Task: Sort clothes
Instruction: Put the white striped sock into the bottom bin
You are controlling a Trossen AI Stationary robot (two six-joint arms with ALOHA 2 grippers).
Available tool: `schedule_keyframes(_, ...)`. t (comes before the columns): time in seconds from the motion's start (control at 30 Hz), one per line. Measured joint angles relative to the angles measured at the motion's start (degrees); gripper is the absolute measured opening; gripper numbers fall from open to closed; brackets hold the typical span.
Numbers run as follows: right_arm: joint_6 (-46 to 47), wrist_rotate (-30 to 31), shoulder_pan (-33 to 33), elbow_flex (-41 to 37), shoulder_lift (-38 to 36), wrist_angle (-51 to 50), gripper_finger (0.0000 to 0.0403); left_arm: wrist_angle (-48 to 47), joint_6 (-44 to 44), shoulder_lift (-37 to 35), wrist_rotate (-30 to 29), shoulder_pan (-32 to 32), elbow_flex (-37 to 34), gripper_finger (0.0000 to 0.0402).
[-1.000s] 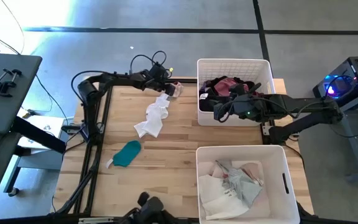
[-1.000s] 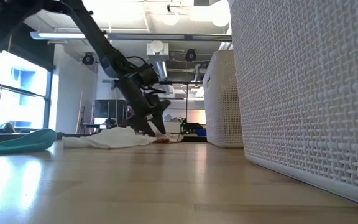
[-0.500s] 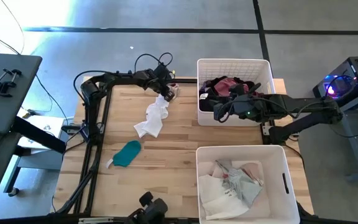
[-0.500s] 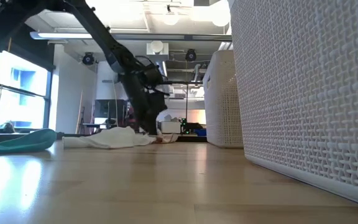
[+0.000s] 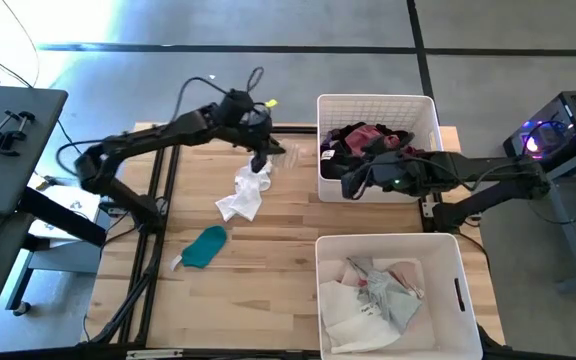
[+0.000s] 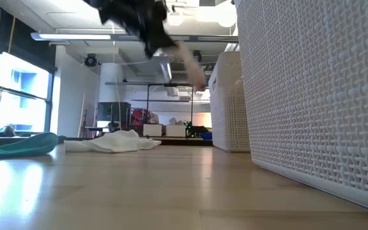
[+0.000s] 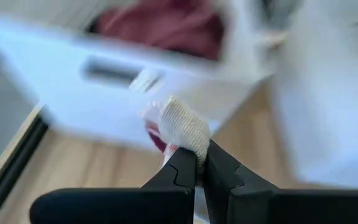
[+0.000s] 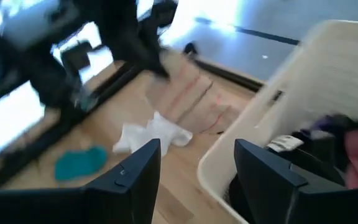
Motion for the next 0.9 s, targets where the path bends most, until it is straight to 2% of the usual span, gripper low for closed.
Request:
schedule_keyframes(0.17, -17.7, -7.6, 0.0, 0.0, 5.1, 11.1, 0.0193, 5.5, -4.4, -6.0, 8.9, -2.7, 0.0, 0.0001)
schedule_keyframes(0.33, -30.7, -5.4, 0.0, 0.0, 11.5, 26.1, 0.0193, 11.6, -8.0, -8.8, 12.6, -5.2, 0.0, 0.0001)
schedule_keyframes(0.43, -34.1, -2.7, 0.0, 0.0, 14.1, 34.7, 0.0193, 14.4, -9.9, -9.3, 14.4, -6.5, 0.0, 0.0001)
schedule_keyframes(0.53, -34.9, -2.4, 0.0, 0.0, 15.5, 40.9, 0.0193, 16.5, -11.5, -9.3, 15.5, -7.7, 0.0, 0.0001)
schedule_keyframes(0.67, -35.0, -7.3, 0.0, 0.0, 15.9, 45.3, 0.0187, 18.1, -12.3, -9.3, 15.5, -9.1, 0.0, 0.0001)
schedule_keyframes(0.77, -35.1, -8.8, 0.1, 0.0, 15.9, 45.6, 0.0153, 19.2, -12.3, -9.3, 15.4, -9.9, 0.0, 0.0001)
schedule_keyframes(0.9, -34.1, -8.8, 0.3, 0.0, 15.7, 45.7, 0.0059, 21.1, -10.5, -9.3, 14.6, -10.4, 0.0, 0.0015)
